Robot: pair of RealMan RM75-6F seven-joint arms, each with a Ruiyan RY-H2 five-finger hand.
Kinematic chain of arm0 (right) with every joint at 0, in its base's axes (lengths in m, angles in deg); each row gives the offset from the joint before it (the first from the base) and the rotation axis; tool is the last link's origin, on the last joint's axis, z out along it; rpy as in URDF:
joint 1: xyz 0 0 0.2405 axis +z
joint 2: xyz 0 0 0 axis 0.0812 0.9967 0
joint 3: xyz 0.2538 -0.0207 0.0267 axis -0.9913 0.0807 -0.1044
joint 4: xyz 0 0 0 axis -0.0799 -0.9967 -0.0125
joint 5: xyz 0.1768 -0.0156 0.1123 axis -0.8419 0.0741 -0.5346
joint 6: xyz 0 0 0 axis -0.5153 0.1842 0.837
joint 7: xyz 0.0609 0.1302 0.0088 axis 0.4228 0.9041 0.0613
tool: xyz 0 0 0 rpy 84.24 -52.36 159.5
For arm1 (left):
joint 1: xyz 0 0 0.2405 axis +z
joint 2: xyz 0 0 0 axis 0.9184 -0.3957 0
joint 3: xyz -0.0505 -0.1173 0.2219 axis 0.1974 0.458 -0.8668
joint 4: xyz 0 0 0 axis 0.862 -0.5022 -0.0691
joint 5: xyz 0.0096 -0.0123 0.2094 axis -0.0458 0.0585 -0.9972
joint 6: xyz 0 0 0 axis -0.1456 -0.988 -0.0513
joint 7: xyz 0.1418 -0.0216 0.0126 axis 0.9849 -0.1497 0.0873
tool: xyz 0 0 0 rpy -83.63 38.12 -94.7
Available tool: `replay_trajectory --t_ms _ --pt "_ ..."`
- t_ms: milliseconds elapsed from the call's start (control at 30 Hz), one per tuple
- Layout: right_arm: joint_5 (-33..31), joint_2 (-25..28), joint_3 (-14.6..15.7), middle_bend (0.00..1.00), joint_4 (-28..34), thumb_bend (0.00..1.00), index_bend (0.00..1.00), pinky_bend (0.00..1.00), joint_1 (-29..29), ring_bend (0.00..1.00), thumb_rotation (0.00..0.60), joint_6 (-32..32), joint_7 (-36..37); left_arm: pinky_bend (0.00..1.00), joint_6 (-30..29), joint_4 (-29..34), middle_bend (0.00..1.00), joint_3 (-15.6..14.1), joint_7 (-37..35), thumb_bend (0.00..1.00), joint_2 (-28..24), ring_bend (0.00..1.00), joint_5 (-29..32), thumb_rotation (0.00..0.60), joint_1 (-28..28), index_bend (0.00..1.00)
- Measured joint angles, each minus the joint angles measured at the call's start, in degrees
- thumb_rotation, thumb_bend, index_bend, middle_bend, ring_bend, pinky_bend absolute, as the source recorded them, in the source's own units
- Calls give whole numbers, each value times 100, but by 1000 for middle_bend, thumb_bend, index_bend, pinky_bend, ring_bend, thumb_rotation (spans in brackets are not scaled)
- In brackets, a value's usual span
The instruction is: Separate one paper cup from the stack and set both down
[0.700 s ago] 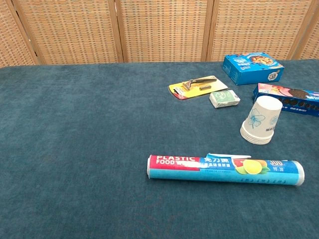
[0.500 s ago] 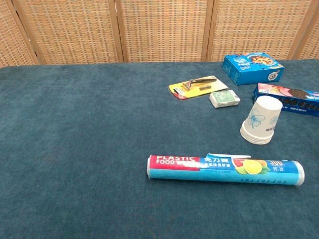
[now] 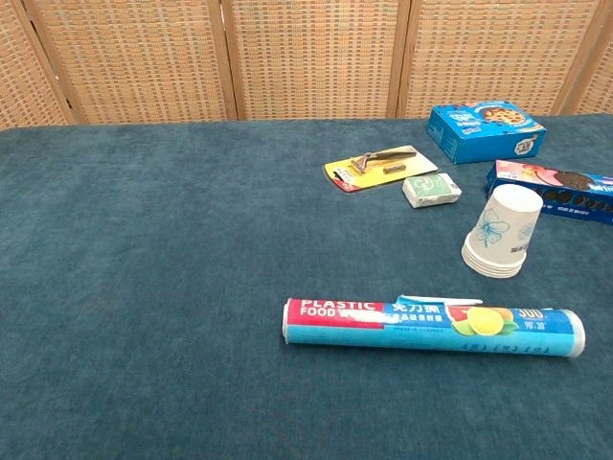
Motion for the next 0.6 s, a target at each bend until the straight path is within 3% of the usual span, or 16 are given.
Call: replay_trajectory --t_ms 367,600 --pt "-12 52 -170 0 212 121 19 15 196 0 600 -142 -157 0 24 -35 0 24 -86 150 -11 0 73 600 -9 0" --pt "-467 210 -754 26 714 121 164 175 877 0 600 -877 -565 0 72 -65 0 49 -145 151 -6 0 143 600 -31 0"
